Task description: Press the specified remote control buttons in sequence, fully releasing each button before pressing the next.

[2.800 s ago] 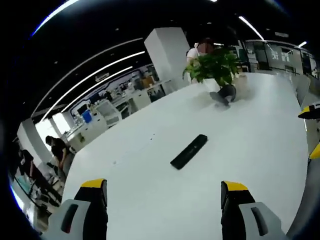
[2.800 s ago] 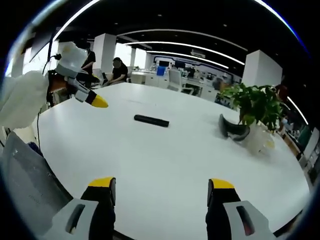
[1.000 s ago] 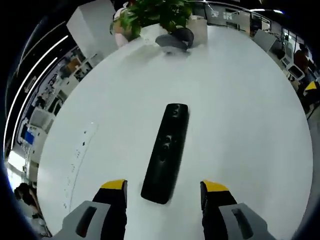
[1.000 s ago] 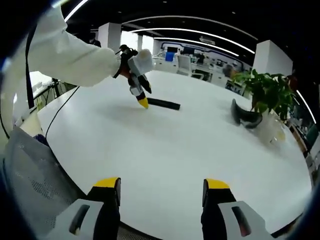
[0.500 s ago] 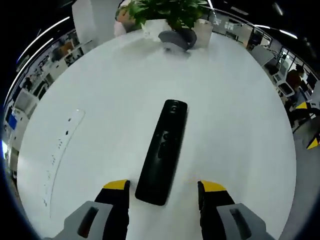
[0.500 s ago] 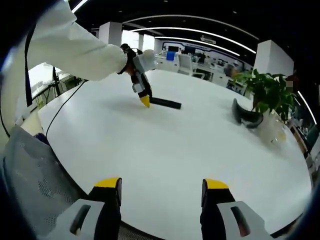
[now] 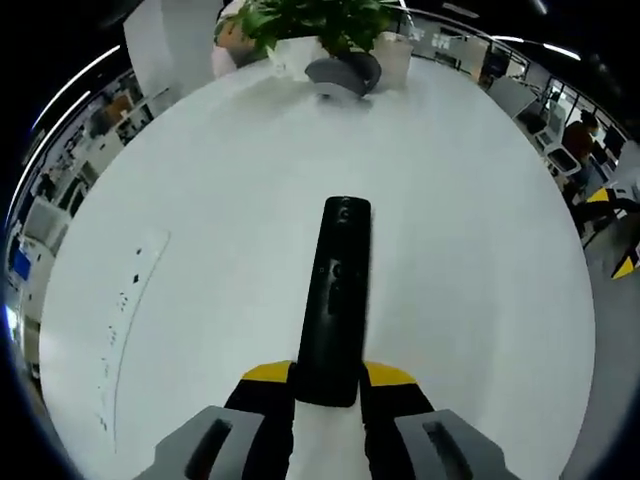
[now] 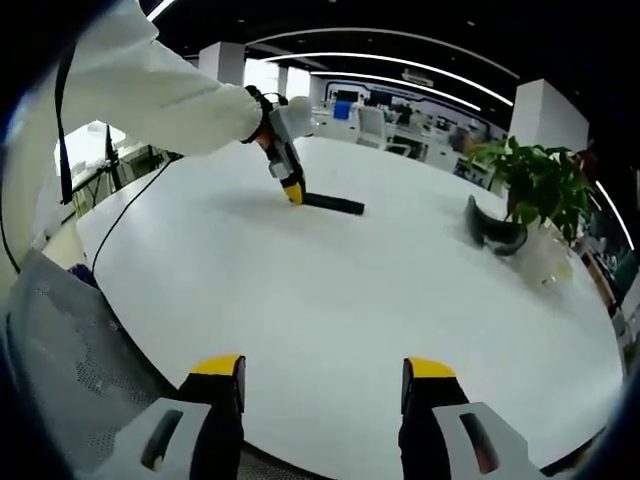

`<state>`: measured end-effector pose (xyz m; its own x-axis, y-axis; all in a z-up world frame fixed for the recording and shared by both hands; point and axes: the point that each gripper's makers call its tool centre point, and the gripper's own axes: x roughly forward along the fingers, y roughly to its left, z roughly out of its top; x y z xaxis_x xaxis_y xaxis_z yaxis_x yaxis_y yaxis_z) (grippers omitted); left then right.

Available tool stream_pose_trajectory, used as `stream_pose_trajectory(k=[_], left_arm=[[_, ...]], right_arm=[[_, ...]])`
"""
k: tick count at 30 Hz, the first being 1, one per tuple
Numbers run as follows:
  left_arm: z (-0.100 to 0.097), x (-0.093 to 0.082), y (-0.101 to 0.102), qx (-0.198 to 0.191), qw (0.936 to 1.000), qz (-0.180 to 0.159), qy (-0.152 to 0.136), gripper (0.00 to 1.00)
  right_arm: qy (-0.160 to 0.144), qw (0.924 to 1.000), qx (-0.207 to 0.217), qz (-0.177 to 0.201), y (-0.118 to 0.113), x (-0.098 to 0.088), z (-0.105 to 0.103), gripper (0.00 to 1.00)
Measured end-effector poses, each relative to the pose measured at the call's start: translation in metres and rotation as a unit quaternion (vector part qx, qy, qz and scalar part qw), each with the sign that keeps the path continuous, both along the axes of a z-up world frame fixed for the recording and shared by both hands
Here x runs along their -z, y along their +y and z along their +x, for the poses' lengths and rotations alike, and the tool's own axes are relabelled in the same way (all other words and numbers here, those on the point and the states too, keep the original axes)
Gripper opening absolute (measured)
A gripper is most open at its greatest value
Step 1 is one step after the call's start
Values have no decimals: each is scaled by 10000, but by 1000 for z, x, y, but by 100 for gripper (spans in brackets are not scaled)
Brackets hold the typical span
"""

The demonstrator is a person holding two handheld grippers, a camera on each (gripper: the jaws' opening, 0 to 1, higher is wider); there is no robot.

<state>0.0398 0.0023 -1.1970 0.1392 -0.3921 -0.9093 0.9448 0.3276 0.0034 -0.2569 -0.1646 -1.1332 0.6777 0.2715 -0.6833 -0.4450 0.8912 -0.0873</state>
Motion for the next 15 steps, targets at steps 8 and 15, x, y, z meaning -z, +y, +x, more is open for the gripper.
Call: stream_pose_trajectory(k=[8,15], left_arm=[[2,3,1,96,9997,228,-44,23],[-8,2,-1,195,9990,395,-24,23]], right_arm=[[2,10000,-10,-29,1,0,0,61],[-45,10000,-4,-22,0,-2,0,61]])
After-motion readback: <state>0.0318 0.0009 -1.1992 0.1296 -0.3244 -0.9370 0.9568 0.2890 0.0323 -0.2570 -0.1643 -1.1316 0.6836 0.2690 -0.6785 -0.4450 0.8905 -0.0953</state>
